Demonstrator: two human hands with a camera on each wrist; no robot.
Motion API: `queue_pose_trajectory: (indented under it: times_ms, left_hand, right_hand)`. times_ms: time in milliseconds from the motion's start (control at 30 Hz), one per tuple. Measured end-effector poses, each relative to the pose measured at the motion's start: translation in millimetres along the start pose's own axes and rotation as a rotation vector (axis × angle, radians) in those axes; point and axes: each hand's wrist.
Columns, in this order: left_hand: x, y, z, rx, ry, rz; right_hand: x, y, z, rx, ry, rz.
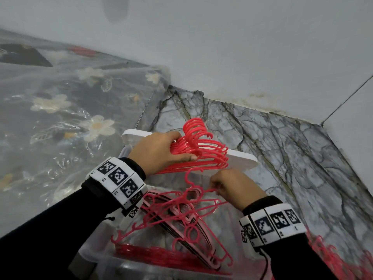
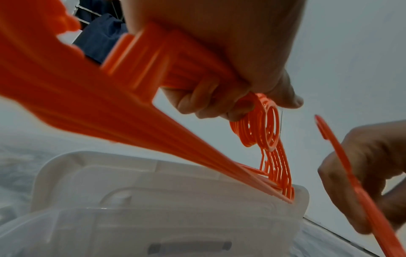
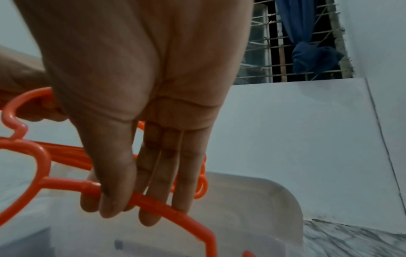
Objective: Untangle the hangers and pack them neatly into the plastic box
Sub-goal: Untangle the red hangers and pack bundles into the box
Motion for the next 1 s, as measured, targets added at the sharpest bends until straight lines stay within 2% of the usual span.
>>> queue_pose_trajectory:
  times_ms: [300, 467, 667, 767, 867, 1000]
  left_hand:
    - [-1.6, 2.7, -4.1, -0.075, 0.0, -0.002]
    - [-5.7, 0.2, -6.6, -0.054, 0.06, 0.089]
    - [-5.8, 2.2, -4.6, 0.055, 0.069, 0.124]
    - [-4.4, 2.6, -4.7, 0.046, 0.06, 0.083]
    - [-1.7, 0.5, -4.5, 0.032, 0.037, 0.013]
    - [1.9, 0.6, -5.8, 0.04, 0.006, -0.009]
  right_hand:
    - [-0.4, -20.1, -6.6, 0.157, -0.003, -0.183]
    - [0.3, -22.4, -9.1, 0.232, 0.026, -0.266]
    - [2.2, -22.7, -17.6, 0.376, 0.106, -0.256]
    - [7.5, -16.2, -35.7, 0.279, 0.219, -0.179]
    - [15.3, 7.4, -44.2, 0.139, 0.302, 0.059]
    - [29.1, 60.5, -28.6, 0.007, 0.265, 0.295]
Point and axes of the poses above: each hand's wrist, its own x-axis towards the middle knuckle, its own y-axis out of the palm, z = x × y, and after that the axes turned 11 degrees about y, right-handed
